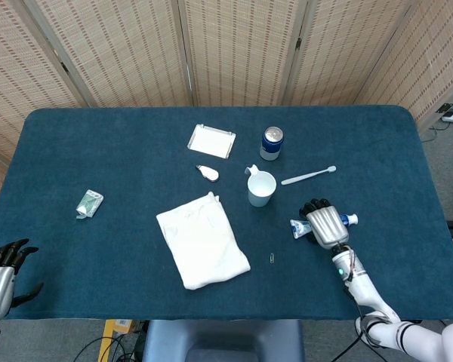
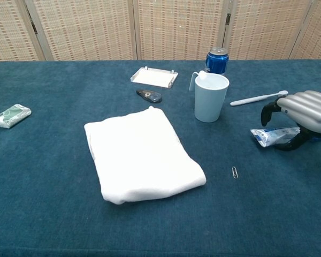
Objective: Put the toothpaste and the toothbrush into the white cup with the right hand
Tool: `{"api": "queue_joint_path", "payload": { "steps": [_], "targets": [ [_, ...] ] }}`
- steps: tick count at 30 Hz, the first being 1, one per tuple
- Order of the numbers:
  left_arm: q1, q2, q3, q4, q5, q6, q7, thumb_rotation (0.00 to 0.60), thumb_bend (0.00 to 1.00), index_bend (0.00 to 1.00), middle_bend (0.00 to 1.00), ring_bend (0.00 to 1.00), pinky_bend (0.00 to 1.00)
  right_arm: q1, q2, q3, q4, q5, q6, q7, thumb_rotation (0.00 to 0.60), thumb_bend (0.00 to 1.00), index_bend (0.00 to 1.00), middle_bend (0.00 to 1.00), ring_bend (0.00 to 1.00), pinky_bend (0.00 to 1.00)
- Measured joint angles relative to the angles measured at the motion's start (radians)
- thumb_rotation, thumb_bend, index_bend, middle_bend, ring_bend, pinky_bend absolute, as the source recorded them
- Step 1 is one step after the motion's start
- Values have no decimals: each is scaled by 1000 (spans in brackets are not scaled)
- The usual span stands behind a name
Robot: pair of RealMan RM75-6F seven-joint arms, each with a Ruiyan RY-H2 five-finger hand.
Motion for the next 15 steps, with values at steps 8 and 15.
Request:
{"api": "queue_joint_path", "payload": {
  "steps": [8, 15],
  "targets": [
    [6, -2, 2, 11, -5, -1, -10, 600, 270, 275, 172, 151, 177, 10, -5, 5, 0, 26, -24, -23, 600, 139, 492, 362, 258, 290],
    [8, 1, 3, 10, -5, -1, -10, 600, 270, 275, 172, 151, 178, 17, 16, 17, -20, 62, -59, -26, 600, 139, 492, 362, 258, 290]
  ]
}}
